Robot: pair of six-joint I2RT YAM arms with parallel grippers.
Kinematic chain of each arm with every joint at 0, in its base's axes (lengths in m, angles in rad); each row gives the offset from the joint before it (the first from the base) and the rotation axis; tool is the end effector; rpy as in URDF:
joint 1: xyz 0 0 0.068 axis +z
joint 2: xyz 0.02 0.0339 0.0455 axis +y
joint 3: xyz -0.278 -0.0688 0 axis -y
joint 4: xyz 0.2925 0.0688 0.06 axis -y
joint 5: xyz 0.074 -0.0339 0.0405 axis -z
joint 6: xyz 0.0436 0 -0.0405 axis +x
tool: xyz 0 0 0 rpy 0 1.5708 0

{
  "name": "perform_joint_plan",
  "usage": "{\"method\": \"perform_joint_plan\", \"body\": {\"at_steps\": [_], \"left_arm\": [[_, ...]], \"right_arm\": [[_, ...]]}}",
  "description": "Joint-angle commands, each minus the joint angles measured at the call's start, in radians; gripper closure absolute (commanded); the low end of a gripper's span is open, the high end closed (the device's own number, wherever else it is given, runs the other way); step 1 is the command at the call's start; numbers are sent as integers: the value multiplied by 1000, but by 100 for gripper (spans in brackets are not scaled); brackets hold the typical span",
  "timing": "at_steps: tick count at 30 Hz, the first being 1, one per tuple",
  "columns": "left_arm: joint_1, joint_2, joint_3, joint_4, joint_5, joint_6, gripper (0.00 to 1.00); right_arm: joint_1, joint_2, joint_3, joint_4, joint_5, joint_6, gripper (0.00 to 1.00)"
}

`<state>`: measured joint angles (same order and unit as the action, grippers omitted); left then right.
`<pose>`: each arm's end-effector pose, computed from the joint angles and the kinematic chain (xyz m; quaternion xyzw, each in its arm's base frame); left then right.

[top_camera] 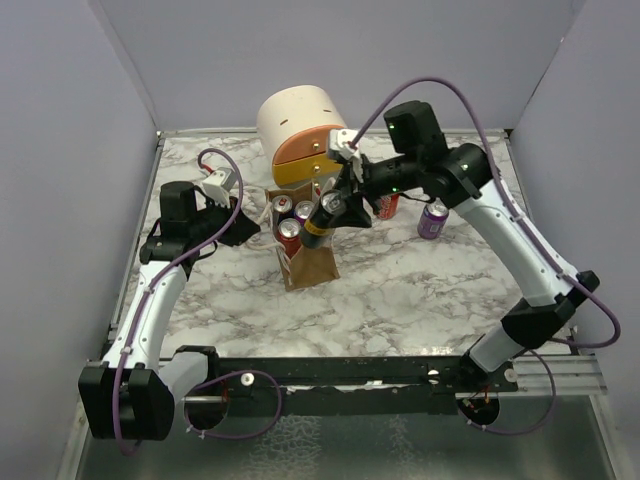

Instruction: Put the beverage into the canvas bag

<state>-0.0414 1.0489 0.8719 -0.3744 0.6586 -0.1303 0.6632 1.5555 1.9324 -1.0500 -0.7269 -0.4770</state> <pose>0.2710 -0.0379 0.3052 0.1209 0.8322 -0.3208 0.4358 0.2572 0.2377 0.4885 -0.5844 0.6257 0.3566 0.3740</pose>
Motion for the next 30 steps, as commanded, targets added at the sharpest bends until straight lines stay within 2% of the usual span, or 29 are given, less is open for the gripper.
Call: {"method": "perform_joint_plan", "body": {"at_steps": [1,6,13,20,30], "left_arm": [[-6,-7,25,22,48,-11,100],[-6,-9,24,22,64,-14,100],[-6,-2,25,25,68,-12,100],[-8,-11,24,23,64,-7,100],[-8,-17,24,23,61,-8,100]], "right_arm": [[44,86,109,106,118,1,75],[49,200,183,101,180,31,76],[59,283,196,104,302,38,78],[66,314,152,92,363,28,78],[77,336,59,108,353,32,78]]}}
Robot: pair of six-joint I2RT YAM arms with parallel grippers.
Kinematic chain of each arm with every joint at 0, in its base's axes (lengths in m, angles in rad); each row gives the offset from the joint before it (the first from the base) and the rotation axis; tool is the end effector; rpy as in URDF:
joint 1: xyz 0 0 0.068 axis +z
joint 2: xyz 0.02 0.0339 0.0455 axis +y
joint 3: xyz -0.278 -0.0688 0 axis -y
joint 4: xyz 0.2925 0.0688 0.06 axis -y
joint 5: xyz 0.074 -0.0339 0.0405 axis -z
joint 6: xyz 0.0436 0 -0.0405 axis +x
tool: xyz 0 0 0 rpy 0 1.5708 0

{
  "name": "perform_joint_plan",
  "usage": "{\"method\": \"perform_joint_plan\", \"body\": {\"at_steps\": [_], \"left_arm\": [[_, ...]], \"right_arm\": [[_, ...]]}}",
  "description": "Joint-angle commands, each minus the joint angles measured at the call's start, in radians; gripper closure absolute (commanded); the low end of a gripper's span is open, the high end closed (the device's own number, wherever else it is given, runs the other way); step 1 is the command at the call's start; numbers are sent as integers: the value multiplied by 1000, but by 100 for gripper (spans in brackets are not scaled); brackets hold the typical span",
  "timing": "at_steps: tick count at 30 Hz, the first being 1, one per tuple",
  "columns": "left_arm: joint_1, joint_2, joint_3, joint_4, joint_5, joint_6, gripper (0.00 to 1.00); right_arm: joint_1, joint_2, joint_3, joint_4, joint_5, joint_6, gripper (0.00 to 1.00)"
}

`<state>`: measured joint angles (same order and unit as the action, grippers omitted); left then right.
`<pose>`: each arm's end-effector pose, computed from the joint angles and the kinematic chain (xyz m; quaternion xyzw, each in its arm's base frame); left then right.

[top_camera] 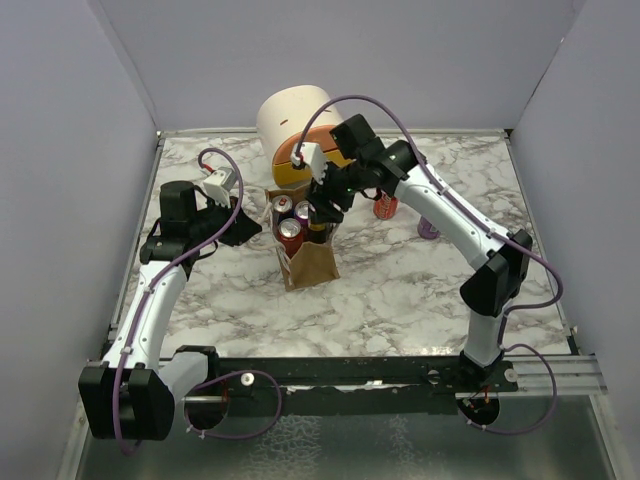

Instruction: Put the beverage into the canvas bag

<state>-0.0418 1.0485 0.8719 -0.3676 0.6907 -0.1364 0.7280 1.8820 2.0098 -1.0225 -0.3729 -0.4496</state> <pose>0.2705 -0.0391 0.3064 0.1273 0.8266 -0.3348 0.4340 0.3323 0.3175 0.3855 -0.5660 0.7368 0.2184 0.2985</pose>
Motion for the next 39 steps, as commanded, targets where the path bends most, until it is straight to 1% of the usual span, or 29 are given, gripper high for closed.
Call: {"method": "perform_joint_plan", "body": {"at_steps": [1,13,19,27,39], "left_arm": [[-7,-18,24,16,28,0,100],[-9,-29,14,17,24,3,100],[-9,-41,11,15,23,5,100],[-10,-45,6,20,31,-1,100],[-12,-58,3,16,31,1,100]], "right_arm": [[13,14,-23,83,-3,6,78],[14,83,-95,191,-13,18,79],[14,94,-162,272,-17,42,79],[14,101,-228,341,18,62,79],[14,124,-246,393,76,101,78]]}}
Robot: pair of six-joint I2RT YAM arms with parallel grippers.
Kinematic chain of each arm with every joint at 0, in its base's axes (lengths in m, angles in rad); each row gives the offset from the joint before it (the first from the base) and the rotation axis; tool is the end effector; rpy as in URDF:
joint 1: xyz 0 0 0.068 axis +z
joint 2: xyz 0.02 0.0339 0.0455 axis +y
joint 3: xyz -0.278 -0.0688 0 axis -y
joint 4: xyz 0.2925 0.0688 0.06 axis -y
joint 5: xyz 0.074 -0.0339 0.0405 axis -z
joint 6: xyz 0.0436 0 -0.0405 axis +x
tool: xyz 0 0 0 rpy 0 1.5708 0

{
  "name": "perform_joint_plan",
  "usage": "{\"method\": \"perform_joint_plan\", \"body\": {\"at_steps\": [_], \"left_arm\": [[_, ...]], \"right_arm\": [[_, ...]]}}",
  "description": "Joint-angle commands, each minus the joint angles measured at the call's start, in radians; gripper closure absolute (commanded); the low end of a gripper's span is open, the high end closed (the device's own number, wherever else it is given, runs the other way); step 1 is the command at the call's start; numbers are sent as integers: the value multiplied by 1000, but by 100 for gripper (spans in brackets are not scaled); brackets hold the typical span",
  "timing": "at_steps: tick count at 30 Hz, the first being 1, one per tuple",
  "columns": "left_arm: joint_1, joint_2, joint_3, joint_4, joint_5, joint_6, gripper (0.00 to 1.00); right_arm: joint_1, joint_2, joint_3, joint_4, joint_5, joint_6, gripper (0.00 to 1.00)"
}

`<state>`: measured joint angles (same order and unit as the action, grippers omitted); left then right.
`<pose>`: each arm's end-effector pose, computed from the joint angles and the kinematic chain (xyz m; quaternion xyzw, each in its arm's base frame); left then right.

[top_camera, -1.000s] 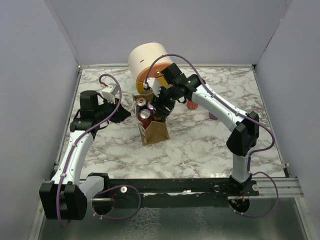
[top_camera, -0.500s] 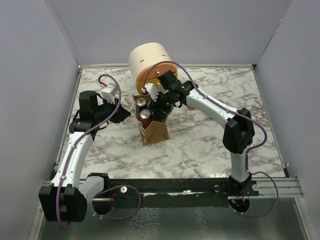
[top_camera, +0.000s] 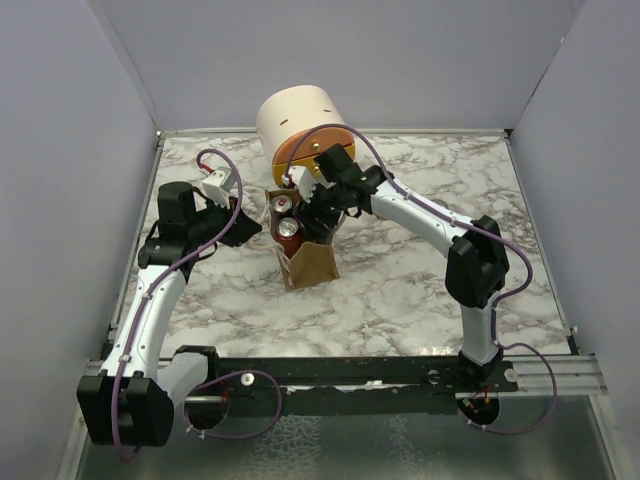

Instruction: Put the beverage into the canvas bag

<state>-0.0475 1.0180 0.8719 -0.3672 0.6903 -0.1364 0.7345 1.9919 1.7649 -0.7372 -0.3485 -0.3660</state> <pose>0.2643 -0.0404 0.3140 0.1344 0.8193 -0.3345 0.4459 0.3594 0.3446 0.2654 -0.5356 0.7741 0.2165 0.2589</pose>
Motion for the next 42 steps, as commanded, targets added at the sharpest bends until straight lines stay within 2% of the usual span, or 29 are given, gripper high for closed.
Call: {"method": "perform_joint_plan", "body": {"at_steps": [1,8,13,29,33,42], "left_arm": [[-6,-28,5,14,32,0,100],[-6,-26,8,11,31,1,100],[-6,-19,9,9,35,2,100],[-9,-24,7,16,35,2,100],[-9,-24,9,16,40,5,100],[-11,-34,2,15,36,5,100]], "right_arm": [[8,15,-3,108,58,18,78],[6,10,-24,132,99,22,78],[6,23,-36,121,108,9,73],[6,38,8,24,99,-68,43],[6,55,43,-15,99,-80,31],[6,50,83,-40,92,-78,23]]}}
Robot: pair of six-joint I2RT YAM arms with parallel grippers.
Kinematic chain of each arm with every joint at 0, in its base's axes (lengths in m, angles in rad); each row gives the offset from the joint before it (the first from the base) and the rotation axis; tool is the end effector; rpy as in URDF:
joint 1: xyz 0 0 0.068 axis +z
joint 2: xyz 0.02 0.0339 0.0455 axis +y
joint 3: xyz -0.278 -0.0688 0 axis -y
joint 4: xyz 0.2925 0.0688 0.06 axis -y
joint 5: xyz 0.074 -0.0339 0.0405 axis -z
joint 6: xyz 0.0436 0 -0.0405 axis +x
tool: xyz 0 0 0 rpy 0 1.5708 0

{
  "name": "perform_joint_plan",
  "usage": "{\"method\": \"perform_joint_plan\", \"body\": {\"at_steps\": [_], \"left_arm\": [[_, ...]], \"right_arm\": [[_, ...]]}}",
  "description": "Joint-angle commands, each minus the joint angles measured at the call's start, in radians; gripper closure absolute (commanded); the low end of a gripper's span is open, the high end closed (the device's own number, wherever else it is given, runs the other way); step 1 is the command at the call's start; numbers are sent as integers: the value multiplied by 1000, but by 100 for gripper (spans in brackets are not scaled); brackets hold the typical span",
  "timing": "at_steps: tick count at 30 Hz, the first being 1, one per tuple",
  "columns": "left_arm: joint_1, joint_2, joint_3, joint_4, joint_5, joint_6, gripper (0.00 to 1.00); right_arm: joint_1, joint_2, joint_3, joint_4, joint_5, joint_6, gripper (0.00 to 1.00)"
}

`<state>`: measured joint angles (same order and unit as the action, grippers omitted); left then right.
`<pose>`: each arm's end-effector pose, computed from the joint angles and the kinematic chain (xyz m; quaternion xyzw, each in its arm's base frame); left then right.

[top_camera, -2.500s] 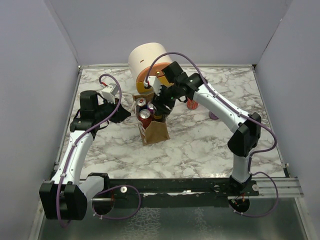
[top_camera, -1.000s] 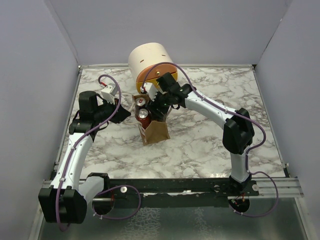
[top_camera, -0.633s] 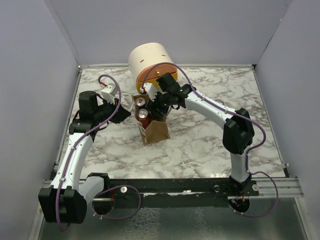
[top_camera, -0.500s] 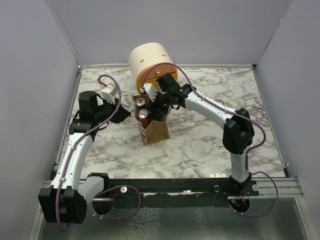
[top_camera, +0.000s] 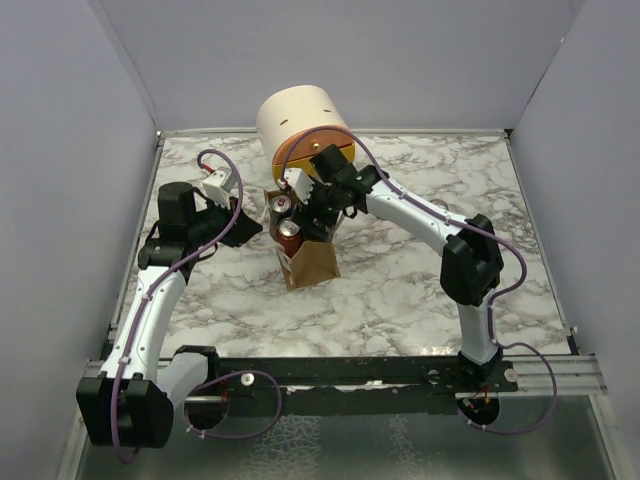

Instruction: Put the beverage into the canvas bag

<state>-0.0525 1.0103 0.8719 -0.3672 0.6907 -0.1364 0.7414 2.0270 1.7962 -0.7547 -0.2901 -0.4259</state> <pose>0.2625 -0.0416 0.3159 0.1377 0.8171 -0.3354 0.4482 0.3640 0.3502 0.2581 -0.5569 0.7676 0.1815 0.2602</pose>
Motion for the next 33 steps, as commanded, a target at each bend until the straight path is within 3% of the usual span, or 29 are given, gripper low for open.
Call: {"method": "perform_joint_plan", "body": {"at_steps": [1,8,20,33], "left_arm": [[-6,-26,3,11,35,5,100],[-6,-28,7,10,33,5,100],[-7,-22,12,8,28,4,100],[-7,-22,13,12,26,4,100]], "right_arm": [[-1,13,60,-28,33,-17,22],[4,-9,143,-81,-8,-10,13],[18,-86,249,-161,-152,-28,13],[15,-331,154,-108,25,-18,14]]}}
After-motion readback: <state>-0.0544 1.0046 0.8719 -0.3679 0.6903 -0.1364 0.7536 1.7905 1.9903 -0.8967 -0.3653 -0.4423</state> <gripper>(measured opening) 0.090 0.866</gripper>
